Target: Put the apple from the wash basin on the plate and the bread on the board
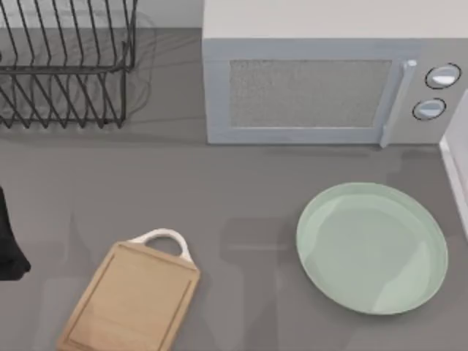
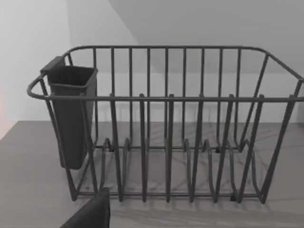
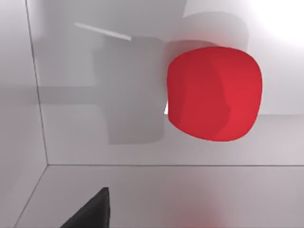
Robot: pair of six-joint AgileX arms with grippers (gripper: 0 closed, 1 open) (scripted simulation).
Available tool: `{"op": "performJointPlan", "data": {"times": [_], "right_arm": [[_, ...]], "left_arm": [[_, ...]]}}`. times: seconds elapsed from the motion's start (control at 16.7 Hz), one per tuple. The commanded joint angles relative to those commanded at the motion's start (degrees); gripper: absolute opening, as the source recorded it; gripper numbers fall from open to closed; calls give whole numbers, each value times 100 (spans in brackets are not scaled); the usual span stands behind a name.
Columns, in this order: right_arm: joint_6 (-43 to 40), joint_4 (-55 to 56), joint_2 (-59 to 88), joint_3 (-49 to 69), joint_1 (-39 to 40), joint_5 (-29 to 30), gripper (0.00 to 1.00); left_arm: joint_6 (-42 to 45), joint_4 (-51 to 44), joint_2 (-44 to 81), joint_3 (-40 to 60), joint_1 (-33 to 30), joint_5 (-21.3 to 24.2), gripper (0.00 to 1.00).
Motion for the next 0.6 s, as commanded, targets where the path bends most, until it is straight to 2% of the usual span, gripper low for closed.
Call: {"op": "performJointPlan", "data": {"times": [0.24,0.6], "right_arm": [[3,407,291,-162,-4,2,100],[19,2245,1375,-785,-18,12,100]], "left_arm": [[0,0,0,0,0,0,100],[0,0,0,0,0,0,100]]}}
